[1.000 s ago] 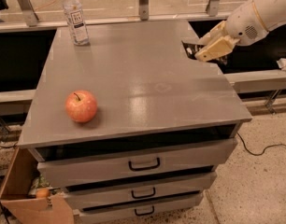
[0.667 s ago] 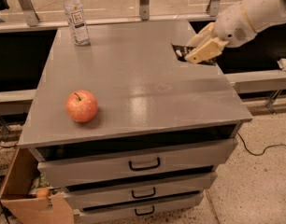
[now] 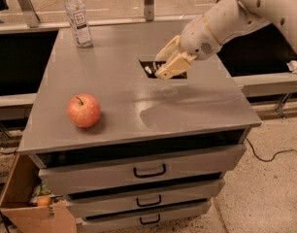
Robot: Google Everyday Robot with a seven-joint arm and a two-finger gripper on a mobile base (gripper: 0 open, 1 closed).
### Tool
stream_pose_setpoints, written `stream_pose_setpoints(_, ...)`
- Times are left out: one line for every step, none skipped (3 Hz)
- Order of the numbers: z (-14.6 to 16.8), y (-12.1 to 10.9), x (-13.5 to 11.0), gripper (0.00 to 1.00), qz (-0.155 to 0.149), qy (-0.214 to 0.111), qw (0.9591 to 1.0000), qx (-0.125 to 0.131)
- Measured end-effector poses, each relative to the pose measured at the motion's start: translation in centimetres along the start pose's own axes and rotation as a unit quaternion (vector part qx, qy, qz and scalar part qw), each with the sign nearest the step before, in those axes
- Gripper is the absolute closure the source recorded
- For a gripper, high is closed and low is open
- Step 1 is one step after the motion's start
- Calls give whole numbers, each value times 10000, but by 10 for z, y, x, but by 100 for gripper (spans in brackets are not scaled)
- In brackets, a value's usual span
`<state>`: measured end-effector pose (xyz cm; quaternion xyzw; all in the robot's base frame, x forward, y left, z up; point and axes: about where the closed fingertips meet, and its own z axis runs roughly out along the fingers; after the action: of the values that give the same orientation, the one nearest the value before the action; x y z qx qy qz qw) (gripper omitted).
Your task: Move rxbar chocolate near apple
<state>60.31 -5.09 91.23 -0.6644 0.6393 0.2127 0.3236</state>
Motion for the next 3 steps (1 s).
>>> stream_pose_setpoints(36, 20, -7, 100, -128, 0, 9993, -364)
stream_pose_setpoints(62, 36, -14, 100, -214, -60, 9976, -655)
stream_pose_setpoints(83, 52, -23, 100, -257, -184, 9951, -940)
